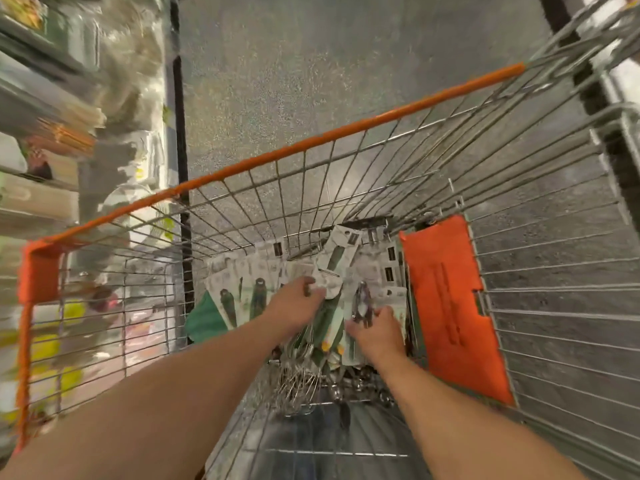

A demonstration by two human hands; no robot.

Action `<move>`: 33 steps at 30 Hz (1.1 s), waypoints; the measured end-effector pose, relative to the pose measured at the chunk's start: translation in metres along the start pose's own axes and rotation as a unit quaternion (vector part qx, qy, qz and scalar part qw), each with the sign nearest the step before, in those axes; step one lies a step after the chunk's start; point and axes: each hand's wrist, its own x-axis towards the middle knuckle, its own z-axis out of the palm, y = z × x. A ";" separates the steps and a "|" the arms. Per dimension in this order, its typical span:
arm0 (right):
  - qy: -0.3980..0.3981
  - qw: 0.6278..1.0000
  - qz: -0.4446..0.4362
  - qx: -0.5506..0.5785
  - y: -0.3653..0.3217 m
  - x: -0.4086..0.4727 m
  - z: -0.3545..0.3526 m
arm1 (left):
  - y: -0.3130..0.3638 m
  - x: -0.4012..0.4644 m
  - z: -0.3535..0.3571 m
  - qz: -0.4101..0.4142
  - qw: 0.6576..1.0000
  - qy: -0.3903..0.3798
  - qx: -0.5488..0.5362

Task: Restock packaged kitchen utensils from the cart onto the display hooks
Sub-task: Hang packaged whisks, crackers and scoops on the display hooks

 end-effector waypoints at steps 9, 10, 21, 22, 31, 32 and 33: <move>0.116 0.993 0.003 -0.023 0.006 0.000 0.024 | 0.021 0.037 0.012 0.040 0.994 -0.045 0.091; 0.105 0.994 0.009 -0.021 0.008 0.002 0.022 | 0.019 0.039 0.015 0.034 0.993 -0.046 0.100; 0.060 0.995 0.049 0.061 0.015 0.004 0.004 | 0.012 0.048 0.027 0.019 0.988 0.022 0.150; 0.056 0.992 0.055 0.099 0.018 0.004 0.000 | 0.011 0.045 0.026 0.015 0.992 0.035 0.116; -0.006 0.988 0.057 0.141 0.034 -0.017 -0.027 | -0.031 0.004 0.008 -0.105 0.969 0.088 -0.207; -0.006 0.987 0.053 0.151 0.033 -0.019 -0.028 | -0.036 -0.001 0.008 -0.116 0.960 0.080 -0.243; -0.005 0.986 0.051 0.156 0.029 -0.027 -0.031 | -0.040 -0.007 0.007 -0.125 0.952 0.069 -0.270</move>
